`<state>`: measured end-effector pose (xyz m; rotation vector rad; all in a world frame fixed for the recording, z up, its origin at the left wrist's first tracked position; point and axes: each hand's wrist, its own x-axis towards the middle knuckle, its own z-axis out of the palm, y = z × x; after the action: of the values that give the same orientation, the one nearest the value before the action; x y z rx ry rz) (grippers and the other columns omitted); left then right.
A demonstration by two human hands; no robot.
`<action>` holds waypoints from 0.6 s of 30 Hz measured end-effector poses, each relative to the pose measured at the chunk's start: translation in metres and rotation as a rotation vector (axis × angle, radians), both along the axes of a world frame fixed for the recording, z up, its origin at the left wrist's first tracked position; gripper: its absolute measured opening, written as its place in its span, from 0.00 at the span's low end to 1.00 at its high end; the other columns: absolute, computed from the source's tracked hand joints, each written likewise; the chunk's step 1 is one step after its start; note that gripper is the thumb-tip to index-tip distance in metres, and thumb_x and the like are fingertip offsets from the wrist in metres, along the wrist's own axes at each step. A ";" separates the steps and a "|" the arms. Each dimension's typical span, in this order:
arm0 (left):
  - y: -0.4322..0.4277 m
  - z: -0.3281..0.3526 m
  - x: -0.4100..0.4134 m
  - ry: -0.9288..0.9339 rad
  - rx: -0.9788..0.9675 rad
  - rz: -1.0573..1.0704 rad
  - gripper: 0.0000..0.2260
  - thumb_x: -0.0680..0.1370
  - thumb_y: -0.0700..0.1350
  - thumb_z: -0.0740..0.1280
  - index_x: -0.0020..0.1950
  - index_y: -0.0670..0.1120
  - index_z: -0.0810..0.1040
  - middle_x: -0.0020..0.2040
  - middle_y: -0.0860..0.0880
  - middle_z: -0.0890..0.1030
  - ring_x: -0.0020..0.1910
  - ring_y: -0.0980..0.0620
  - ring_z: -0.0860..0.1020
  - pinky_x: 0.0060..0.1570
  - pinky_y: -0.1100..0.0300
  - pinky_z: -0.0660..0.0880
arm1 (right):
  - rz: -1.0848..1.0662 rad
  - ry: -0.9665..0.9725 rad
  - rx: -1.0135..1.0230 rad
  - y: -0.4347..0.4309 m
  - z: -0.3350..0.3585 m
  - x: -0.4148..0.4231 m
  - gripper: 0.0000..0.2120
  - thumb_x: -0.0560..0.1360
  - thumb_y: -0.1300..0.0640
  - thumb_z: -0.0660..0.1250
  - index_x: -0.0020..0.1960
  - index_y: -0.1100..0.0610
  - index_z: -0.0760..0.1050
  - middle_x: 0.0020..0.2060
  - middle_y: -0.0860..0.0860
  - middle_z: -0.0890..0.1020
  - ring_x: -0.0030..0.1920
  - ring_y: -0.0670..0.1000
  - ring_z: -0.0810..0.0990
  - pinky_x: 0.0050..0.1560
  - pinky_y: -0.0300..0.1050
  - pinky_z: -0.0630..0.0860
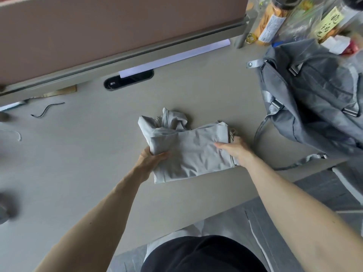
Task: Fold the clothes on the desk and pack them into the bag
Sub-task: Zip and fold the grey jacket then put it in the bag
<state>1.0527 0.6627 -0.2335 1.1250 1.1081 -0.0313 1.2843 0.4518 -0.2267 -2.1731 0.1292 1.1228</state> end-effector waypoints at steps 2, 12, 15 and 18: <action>-0.001 0.002 0.000 -0.026 0.009 -0.020 0.29 0.61 0.44 0.79 0.61 0.48 0.78 0.55 0.48 0.85 0.55 0.46 0.83 0.55 0.49 0.81 | 0.004 0.044 0.002 0.000 0.014 -0.013 0.19 0.67 0.51 0.80 0.51 0.56 0.76 0.47 0.50 0.81 0.46 0.48 0.80 0.53 0.44 0.76; 0.005 0.066 0.031 -0.212 0.187 -0.215 0.20 0.71 0.45 0.75 0.62 0.51 0.79 0.56 0.50 0.85 0.57 0.48 0.82 0.56 0.50 0.80 | 0.035 -0.278 0.120 -0.025 0.080 -0.023 0.15 0.74 0.50 0.72 0.52 0.59 0.73 0.50 0.55 0.79 0.48 0.54 0.78 0.42 0.44 0.73; -0.003 0.101 0.063 -0.282 0.255 -0.242 0.15 0.76 0.40 0.74 0.61 0.49 0.79 0.55 0.49 0.85 0.56 0.47 0.82 0.52 0.55 0.80 | -0.017 -0.331 0.215 -0.042 0.111 -0.001 0.12 0.73 0.50 0.72 0.51 0.56 0.76 0.46 0.49 0.81 0.48 0.51 0.80 0.45 0.42 0.74; -0.021 0.138 0.100 -0.372 0.313 -0.301 0.14 0.76 0.40 0.73 0.61 0.50 0.80 0.56 0.47 0.84 0.57 0.46 0.82 0.55 0.52 0.80 | -0.073 -0.397 0.320 -0.072 0.140 0.024 0.09 0.72 0.49 0.73 0.47 0.53 0.77 0.44 0.46 0.81 0.48 0.48 0.81 0.48 0.44 0.77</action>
<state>1.1528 0.6413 -0.0952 1.5017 0.6175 0.1161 1.3083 0.3794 -0.0868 -2.0349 -0.1383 0.6050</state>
